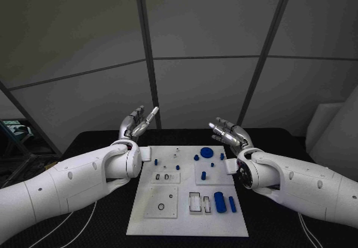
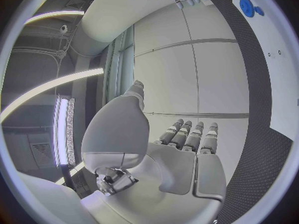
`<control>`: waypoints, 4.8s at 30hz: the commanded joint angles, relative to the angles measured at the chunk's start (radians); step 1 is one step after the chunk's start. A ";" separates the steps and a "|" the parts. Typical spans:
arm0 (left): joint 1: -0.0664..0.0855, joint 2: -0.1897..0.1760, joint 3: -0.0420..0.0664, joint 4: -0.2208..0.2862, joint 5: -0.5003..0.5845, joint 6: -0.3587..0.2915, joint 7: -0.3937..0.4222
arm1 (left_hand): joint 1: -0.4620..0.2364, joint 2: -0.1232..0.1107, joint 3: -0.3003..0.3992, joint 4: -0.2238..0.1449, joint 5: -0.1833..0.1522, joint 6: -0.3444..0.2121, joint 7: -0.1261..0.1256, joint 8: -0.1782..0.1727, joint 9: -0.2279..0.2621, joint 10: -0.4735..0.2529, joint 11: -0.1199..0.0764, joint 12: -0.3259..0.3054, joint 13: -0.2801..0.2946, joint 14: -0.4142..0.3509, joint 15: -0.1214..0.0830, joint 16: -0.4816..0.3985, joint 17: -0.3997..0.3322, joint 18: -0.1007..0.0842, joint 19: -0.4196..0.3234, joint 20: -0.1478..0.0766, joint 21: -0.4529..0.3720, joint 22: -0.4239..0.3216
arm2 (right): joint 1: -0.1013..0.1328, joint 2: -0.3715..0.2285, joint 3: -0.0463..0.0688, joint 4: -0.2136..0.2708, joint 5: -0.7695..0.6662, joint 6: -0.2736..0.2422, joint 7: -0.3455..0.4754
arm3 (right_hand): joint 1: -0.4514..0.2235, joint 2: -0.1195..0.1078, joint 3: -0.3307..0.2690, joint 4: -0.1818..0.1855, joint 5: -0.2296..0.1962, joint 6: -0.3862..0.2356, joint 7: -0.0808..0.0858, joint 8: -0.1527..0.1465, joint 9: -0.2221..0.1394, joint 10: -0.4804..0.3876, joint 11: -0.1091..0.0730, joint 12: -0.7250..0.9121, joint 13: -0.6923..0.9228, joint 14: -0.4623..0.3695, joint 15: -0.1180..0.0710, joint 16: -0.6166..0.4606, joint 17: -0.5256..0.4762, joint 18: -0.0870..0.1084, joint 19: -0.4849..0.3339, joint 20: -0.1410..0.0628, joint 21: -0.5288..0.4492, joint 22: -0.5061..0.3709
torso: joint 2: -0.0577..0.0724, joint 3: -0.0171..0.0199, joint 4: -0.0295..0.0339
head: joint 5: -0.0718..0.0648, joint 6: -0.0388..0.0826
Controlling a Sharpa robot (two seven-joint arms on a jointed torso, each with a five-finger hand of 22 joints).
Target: Assemble the parts on the task board
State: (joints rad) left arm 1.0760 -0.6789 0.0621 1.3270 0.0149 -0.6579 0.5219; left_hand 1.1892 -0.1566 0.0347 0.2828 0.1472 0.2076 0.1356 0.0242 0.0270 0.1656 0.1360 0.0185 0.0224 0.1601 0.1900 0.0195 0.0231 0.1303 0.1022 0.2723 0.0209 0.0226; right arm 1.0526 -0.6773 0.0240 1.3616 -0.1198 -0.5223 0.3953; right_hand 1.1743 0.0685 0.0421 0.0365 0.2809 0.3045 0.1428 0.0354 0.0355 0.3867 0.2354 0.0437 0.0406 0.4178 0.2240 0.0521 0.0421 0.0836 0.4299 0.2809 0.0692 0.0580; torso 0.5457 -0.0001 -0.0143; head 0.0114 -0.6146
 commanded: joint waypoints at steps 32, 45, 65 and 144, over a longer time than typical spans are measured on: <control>0.001 -0.198 0.002 0.241 -0.163 0.186 -0.025 | 0.226 0.108 0.045 -0.117 -0.011 0.749 0.068 0.118 0.038 0.902 0.015 0.122 0.045 0.946 -0.085 0.216 0.144 0.053 0.806 -0.057 0.392 0.160 | 0.152 -0.024 0.009 -0.018 -1.358 0.234 -0.445 | 0.130 -0.125 0.233 -0.220 -0.003 0.768 0.007 0.041 0.033 0.821 -0.148 0.018 0.022 1.084 -0.218 0.236 0.158 0.099 0.598 -0.172 0.601 0.313 | 0.117 0.0004 0.0294 | -0.030 0.012; 0.001 -0.242 0.005 0.342 -0.110 0.188 -0.046 | 0.214 0.103 0.031 -0.124 -0.011 0.742 0.076 0.097 0.038 0.888 0.024 0.091 0.043 0.934 -0.078 0.195 0.150 0.051 0.801 -0.053 0.393 0.160 | 0.161 -0.003 0.009 0.004 -1.554 0.331 -0.567 | 0.109 -0.196 0.293 -0.153 -0.023 0.749 -0.006 0.029 0.031 0.781 -0.149 0.018 0.022 1.092 -0.224 0.764 0.538 0.071 0.678 -0.182 0.950 0.637 | 0.165 -0.0082 0.0445 | -0.047 0.032; 0.001 -0.252 0.009 0.353 -0.107 0.192 -0.052 | 0.209 0.102 0.026 -0.126 -0.011 0.739 0.079 0.091 0.038 0.884 0.027 0.083 0.044 0.932 -0.076 0.190 0.152 0.051 0.803 -0.052 0.396 0.161 | 0.163 0.037 0.008 -0.028 -1.574 0.383 -0.574 | 0.128 -0.204 0.298 -0.113 -0.028 0.731 -0.005 0.030 0.032 0.765 -0.148 0.021 0.025 1.078 -0.219 1.050 0.815 0.042 0.749 -0.176 1.121 0.854 | 0.181 -0.0093 0.0500 | -0.044 0.026; 0.005 -0.257 0.013 0.348 -0.069 0.189 -0.059 | 0.211 0.109 0.023 -0.138 -0.010 0.734 0.087 0.077 0.038 0.877 0.033 0.067 0.044 0.927 -0.071 0.178 0.159 0.049 0.794 -0.049 0.399 0.162 | 0.169 0.241 0.009 -0.216 -1.523 0.131 -0.571 | 0.148 -0.179 0.411 -0.063 -0.106 0.834 -0.013 0.052 0.045 0.882 -0.172 0.019 0.030 1.077 -0.239 1.236 1.002 0.012 0.830 -0.185 1.264 1.052 | 0.194 -0.0068 0.0569 | -0.041 0.020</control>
State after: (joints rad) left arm 1.0788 -0.9373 0.0738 1.6746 -0.0539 -0.4802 0.4602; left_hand 1.4018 -0.0512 0.0566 0.1501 0.1426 0.9452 0.2162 0.1055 0.0663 1.0455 0.1633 0.0885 0.0674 1.0883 0.1144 0.2006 0.1817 0.1929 0.8968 0.2203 0.4166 0.1826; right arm 1.2190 -0.4401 0.0321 1.1514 -1.6544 -0.3747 -0.1994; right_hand 1.3186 -0.1105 0.4506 -0.0285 0.1793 1.1354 0.1288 0.0859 0.0796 1.2667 0.0608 0.0684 0.0714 1.4632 -0.0091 1.2835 1.0429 0.1163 1.2527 0.0963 1.3278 1.1087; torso 0.7382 -0.0059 0.0406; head -0.0257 -0.5934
